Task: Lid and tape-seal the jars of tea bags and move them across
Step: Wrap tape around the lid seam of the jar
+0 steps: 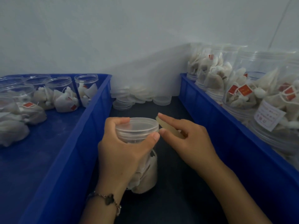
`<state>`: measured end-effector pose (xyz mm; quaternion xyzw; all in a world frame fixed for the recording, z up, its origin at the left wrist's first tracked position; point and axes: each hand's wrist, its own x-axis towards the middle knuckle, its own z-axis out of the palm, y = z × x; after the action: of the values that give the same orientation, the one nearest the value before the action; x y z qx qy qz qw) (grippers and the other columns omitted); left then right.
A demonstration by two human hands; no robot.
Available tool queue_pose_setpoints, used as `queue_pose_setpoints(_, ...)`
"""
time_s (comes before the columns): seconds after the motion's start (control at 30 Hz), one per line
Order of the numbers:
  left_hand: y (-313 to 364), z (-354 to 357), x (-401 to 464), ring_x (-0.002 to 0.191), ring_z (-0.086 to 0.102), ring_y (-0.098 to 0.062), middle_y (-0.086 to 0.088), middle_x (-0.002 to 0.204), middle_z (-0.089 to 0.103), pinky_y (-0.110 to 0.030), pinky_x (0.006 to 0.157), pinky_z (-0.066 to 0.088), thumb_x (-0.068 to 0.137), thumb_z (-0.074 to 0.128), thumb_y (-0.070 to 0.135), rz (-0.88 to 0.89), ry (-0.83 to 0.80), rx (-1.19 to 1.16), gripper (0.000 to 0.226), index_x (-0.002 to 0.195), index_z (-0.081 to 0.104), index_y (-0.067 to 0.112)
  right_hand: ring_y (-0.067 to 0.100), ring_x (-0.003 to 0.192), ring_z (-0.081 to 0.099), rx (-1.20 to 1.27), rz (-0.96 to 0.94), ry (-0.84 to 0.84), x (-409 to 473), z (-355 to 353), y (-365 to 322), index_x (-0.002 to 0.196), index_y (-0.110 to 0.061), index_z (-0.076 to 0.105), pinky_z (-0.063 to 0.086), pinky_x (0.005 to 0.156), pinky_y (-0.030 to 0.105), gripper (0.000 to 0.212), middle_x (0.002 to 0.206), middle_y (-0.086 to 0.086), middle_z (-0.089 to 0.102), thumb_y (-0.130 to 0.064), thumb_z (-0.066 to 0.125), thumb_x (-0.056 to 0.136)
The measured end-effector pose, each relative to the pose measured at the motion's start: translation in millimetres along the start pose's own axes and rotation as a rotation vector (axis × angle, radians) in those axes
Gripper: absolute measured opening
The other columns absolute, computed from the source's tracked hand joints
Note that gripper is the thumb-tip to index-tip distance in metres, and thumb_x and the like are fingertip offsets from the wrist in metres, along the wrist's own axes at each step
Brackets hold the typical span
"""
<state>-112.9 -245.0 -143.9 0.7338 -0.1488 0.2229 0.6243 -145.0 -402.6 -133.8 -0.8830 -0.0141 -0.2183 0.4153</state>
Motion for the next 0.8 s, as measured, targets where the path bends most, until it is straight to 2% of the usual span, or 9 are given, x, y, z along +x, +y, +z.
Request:
queue_pose_setpoints(0.03,0,1,-2,0.085,0.053,0.021,0.031,0.087,0.059,0.001,0.06,0.041,0.041,0.065,0.07,0.002,0.026,0.002,0.06,0.09,0.046,0.041,-0.002,0.077,0.05,-0.04,-0.022,0.025,0,3,-1,0.096,-0.08,0.039,0.041,0.068,0.023,0.03,0.08,-0.021,0.052,-0.061,0.046,0.074)
queue_pose_setpoints(0.1,-1,4,-6,0.084,0.054,0.02,0.026,0.084,0.059,0.001,0.06,0.041,0.042,0.065,0.071,0.013,0.079,0.024,0.059,0.089,0.046,0.041,-0.002,0.079,0.046,-0.081,-0.059,0.065,0,7,-4,0.093,-0.083,0.034,0.042,0.07,0.025,0.031,0.076,-0.025,0.044,-0.059,0.043,0.076)
queue_pose_setpoints(0.2,-1,8,-8,0.088,0.054,0.016,0.022,0.09,0.055,0.001,0.063,0.041,0.041,0.064,0.074,0.015,0.139,0.06,0.06,0.088,0.044,0.042,0.007,0.09,0.055,-0.074,-0.062,0.088,1,12,-4,0.096,-0.081,0.033,0.05,0.078,0.036,0.032,0.088,-0.019,0.055,-0.056,0.043,0.079)
queue_pose_setpoints(0.3,-1,12,-10,0.085,0.053,0.018,0.025,0.09,0.051,0.002,0.064,0.039,0.041,0.061,0.076,0.023,0.162,0.105,0.06,0.087,0.042,0.044,0.01,0.093,0.059,-0.06,-0.055,0.1,4,14,0,0.102,-0.076,0.037,0.052,0.08,0.04,0.032,0.101,-0.007,0.065,-0.053,0.045,0.081)
queue_pose_setpoints(0.47,-3,18,-11,0.08,0.048,0.016,0.026,0.09,0.048,-0.003,0.057,0.037,0.044,0.07,0.069,0.084,0.218,0.157,0.067,0.096,0.04,0.039,0.01,0.101,0.059,-0.019,0.009,0.086,17,20,7,0.125,-0.055,0.049,0.051,0.088,0.042,0.039,0.109,-0.004,0.065,-0.047,0.05,0.087)
queue_pose_setpoints(0.53,-5,20,-11,0.081,0.049,0.01,0.019,0.095,0.051,-0.004,0.064,0.032,0.045,0.074,0.061,0.096,0.234,0.161,0.066,0.097,0.042,0.034,0.01,0.101,0.059,-0.025,0.018,0.079,21,22,10,0.125,-0.056,0.048,0.051,0.089,0.042,0.038,0.11,-0.004,0.066,-0.048,0.051,0.087)
queue_pose_setpoints(0.6,-7,22,-13,0.083,0.05,0.003,0.011,0.103,0.055,-0.004,0.066,0.033,0.046,0.076,0.057,0.118,0.243,0.167,0.066,0.098,0.043,0.032,0.009,0.103,0.059,-0.036,0.043,0.073,24,23,11,0.125,-0.056,0.047,0.05,0.089,0.04,0.038,0.113,-0.006,0.066,-0.05,0.05,0.087)
queue_pose_setpoints(0.7,-7,23,-24,0.095,0.051,0.013,0.016,0.106,0.055,0.002,0.075,0.038,0.047,0.075,0.057,0.204,0.19,0.107,0.066,0.1,0.042,0.035,0.012,0.112,0.055,-0.138,0.182,0.055,43,17,20,0.129,-0.052,0.047,0.048,0.086,0.038,0.039,0.125,-0.012,0.061,-0.048,0.049,0.09)
queue_pose_setpoints(0.8,-10,22,-30,0.106,0.048,0.019,0.017,0.116,0.053,0.0,0.083,0.038,0.049,0.074,0.056,0.268,0.147,0.041,0.065,0.101,0.046,0.028,0.015,0.111,0.055,-0.232,0.237,0.01,65,20,23,0.131,-0.051,0.045,0.046,0.08,0.035,0.038,0.128,-0.007,0.059,-0.046,0.045,0.093)
